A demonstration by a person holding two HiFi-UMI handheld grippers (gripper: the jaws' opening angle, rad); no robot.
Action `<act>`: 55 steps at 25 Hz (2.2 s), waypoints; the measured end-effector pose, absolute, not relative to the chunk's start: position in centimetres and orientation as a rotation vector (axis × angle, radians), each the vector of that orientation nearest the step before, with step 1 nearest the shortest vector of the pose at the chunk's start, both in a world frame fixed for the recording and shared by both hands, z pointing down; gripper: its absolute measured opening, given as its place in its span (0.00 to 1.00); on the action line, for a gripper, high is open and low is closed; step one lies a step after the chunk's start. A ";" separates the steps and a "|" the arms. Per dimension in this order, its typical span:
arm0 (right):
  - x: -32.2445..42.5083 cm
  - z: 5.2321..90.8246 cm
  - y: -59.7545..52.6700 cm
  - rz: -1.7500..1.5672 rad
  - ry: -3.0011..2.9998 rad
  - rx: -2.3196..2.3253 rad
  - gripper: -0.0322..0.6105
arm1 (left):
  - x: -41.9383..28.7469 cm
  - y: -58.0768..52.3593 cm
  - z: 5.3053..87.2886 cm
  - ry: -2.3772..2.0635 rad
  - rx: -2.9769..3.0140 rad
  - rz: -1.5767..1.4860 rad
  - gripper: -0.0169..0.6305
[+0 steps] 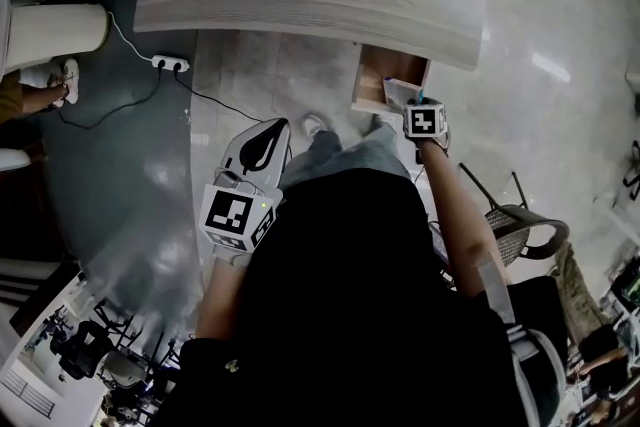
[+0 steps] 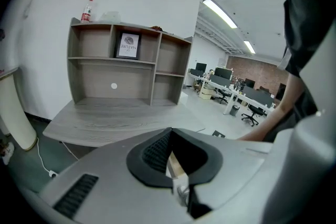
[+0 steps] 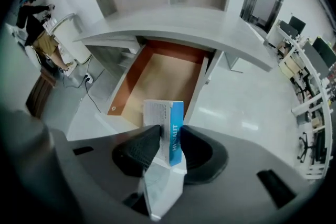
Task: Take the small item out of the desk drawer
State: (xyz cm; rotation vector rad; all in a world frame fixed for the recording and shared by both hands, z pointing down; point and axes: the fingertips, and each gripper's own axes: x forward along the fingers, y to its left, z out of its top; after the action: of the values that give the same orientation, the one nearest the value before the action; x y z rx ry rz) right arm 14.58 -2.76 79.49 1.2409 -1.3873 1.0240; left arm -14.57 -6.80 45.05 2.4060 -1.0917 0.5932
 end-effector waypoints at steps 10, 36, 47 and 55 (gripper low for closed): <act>11.5 75.2 -5.3 0.866 -1.543 1.095 0.18 | -14.2 -7.1 44.0 -1.115 2.426 0.488 0.04; -0.1 52.9 -10.5 0.588 -2.051 0.966 0.17 | -15.7 -7.6 39.3 -1.257 2.484 0.288 0.04; -4.8 41.9 -12.2 0.380 -2.408 1.036 0.17 | -18.3 -8.2 37.2 -1.333 2.472 0.215 0.04; -5.6 34.9 -12.5 0.221 -2.626 1.093 0.17 | -19.0 -8.2 35.7 -1.353 2.489 0.171 0.04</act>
State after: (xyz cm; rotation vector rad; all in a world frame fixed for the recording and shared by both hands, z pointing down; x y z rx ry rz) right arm -5.62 -12.49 34.94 1.0932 -2.6264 0.2213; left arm -18.98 -8.20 35.68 2.4886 -1.3533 0.1705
